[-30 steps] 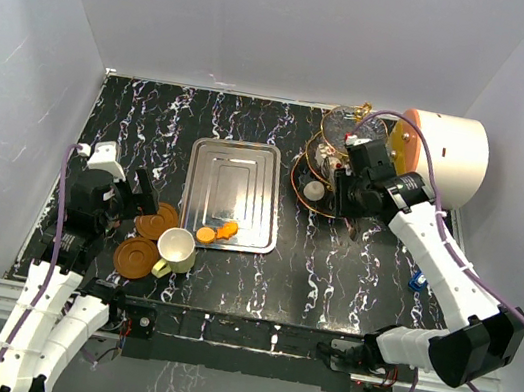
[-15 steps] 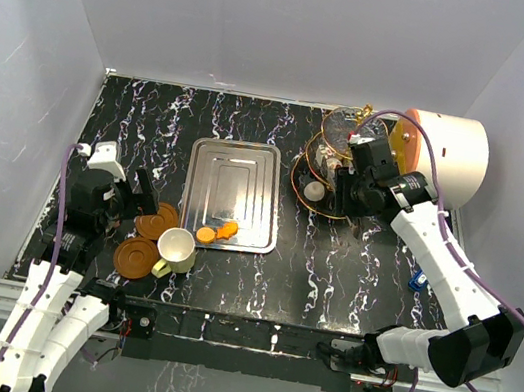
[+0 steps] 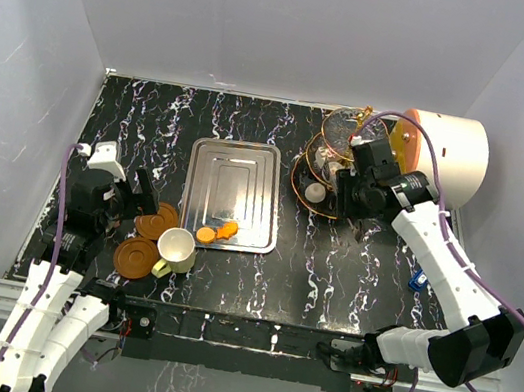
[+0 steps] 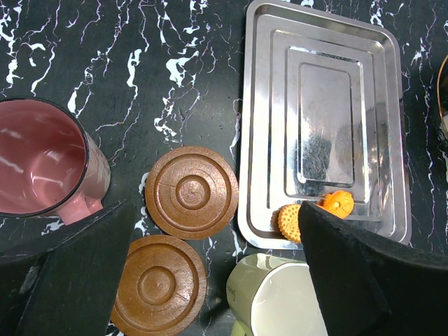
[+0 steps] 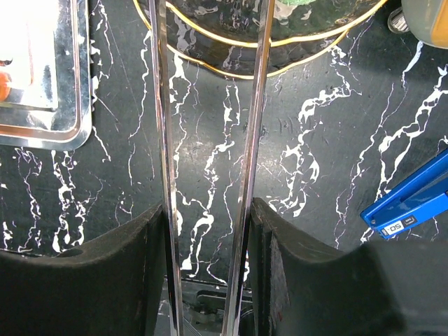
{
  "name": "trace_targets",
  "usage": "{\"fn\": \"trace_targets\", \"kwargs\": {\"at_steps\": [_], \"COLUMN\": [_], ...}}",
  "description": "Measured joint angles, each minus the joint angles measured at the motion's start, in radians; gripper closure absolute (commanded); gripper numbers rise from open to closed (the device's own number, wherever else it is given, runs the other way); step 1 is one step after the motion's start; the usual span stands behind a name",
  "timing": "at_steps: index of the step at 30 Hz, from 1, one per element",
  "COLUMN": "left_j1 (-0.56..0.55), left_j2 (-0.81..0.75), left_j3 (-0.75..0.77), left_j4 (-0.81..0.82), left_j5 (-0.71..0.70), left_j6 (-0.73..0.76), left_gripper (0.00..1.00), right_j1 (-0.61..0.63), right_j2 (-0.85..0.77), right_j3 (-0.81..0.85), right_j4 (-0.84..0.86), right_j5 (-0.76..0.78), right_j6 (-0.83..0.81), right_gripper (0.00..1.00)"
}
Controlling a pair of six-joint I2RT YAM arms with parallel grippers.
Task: Serve the afternoon tea
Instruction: Place the desert on the desert table.
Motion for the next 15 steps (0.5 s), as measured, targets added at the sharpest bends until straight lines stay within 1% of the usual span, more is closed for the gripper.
{"fn": "trace_targets", "kwargs": {"at_steps": [10, 15], "left_j1": [0.000, 0.000], "left_j2": [0.000, 0.002], "left_j3": [0.000, 0.000], "left_j4": [0.000, 0.000], "left_j5": [0.000, 0.000], "left_j6": [0.000, 0.000], "left_gripper": [0.01, 0.01], "right_j1": [-0.001, -0.001], "right_j2": [-0.003, -0.004], "right_j3": [0.060, 0.070], "right_j4": [-0.017, -0.018], "right_j5": [0.000, 0.000], "right_j6": [0.000, 0.000], "right_gripper": [0.59, 0.63]}}
